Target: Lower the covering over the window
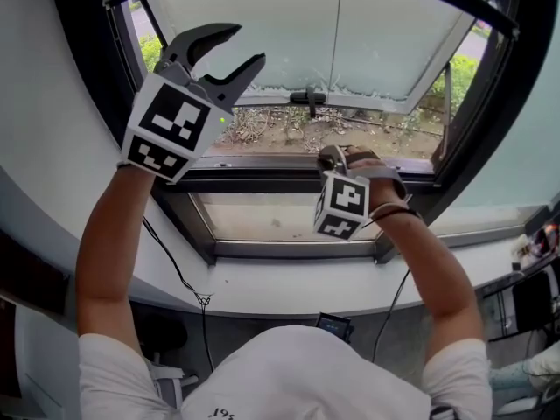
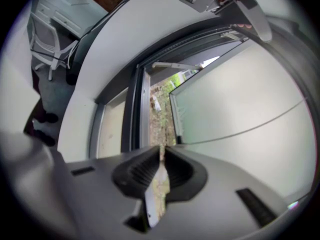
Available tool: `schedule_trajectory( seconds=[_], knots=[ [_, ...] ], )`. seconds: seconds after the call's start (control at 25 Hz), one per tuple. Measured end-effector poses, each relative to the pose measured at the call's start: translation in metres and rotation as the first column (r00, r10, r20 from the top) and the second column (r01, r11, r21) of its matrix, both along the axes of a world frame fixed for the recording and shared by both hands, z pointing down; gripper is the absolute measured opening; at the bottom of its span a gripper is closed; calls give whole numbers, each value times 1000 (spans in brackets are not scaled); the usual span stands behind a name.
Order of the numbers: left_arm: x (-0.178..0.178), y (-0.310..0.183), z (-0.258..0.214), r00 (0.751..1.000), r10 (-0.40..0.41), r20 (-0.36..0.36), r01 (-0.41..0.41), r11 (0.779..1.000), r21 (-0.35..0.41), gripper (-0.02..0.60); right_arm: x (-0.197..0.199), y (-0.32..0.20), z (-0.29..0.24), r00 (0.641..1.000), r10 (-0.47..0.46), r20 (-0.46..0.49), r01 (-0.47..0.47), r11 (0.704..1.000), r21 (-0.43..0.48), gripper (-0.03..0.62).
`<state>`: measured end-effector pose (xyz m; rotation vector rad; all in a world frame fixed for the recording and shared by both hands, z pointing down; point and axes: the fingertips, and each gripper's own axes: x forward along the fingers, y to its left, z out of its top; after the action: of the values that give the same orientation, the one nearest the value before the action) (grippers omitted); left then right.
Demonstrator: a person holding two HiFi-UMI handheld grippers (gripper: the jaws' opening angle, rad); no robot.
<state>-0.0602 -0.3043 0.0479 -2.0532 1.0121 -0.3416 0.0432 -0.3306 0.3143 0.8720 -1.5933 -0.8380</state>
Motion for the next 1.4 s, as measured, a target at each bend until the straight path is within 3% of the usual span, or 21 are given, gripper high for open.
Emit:
schedule_trajectory(
  seconds=[0.32, 0.52, 0.68, 0.88, 1.4],
  knots=[
    [-10, -15, -24, 997, -72, 28, 71, 996, 51, 210, -1, 3, 9, 1000, 13, 1, -13, 1000, -19, 41],
    [-7, -22, -36, 990, -117, 83, 110, 990, 87, 232, 2, 4, 17, 1000, 23, -7, -23, 999, -41, 41],
    [-3, -29, -41, 972, -169, 166, 146, 979, 145, 245, 1, 8, 33, 999, 24, -32, -26, 997, -77, 41],
    [-4, -50, -31, 940, -230, 252, 195, 968, 155, 258, 1, 12, 50, 999, 26, -34, -29, 994, -107, 41],
    [-3, -60, -25, 905, -273, 328, 221, 957, 186, 265, 0, 17, 63, 999, 33, -31, -37, 991, -132, 41]
  ],
)
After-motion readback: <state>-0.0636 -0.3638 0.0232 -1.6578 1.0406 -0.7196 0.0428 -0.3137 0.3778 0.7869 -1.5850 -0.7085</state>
